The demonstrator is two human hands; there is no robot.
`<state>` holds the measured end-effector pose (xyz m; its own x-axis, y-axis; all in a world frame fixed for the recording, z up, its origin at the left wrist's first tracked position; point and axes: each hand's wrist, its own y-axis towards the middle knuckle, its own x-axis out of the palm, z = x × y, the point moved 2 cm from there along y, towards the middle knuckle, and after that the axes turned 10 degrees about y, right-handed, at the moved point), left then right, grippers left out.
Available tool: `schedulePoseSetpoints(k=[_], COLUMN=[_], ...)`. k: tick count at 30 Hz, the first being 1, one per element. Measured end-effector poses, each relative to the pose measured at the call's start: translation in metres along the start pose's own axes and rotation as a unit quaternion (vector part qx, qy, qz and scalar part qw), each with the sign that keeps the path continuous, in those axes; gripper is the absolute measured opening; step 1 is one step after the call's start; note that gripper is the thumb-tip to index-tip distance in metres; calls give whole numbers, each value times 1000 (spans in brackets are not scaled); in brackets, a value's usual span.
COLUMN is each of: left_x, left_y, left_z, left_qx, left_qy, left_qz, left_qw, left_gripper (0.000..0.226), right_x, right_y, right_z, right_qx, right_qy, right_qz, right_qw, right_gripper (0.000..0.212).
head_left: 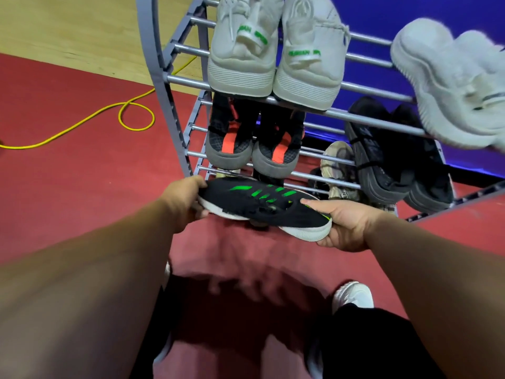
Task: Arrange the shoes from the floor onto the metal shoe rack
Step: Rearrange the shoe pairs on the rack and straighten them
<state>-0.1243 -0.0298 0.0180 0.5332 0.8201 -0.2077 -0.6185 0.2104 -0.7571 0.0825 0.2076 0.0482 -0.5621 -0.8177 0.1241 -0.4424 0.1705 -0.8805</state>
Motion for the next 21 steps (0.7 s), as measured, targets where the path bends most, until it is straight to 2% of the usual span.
schedulePoseSetpoints(k=[3,6,12,16,21], left_x=[17,36,72,89,109], left_y=[1,4,2,1,0], left_z=[3,1,-7,-10,-13], left_qx=[-27,-42,-66,-81,-109], left_qy=[-35,-58,-28,-28,-58], left_qz=[-73,-97,-85,-80,-101], left_qw=[996,993,994,993,987], left_gripper=[41,55,35,35,26], right_x=[-11,-15,-10,-2,12], right_y=[2,8,26,36,38], right_z=[1,3,1,1,4], right_qx=[-14,-23,-53,-52,-15], right_qy=[61,119,249,320,321], right_qz=[17,41,72,86,51], right_qw=[998,992,964,942,946], right_gripper=[38,31,28,35,31])
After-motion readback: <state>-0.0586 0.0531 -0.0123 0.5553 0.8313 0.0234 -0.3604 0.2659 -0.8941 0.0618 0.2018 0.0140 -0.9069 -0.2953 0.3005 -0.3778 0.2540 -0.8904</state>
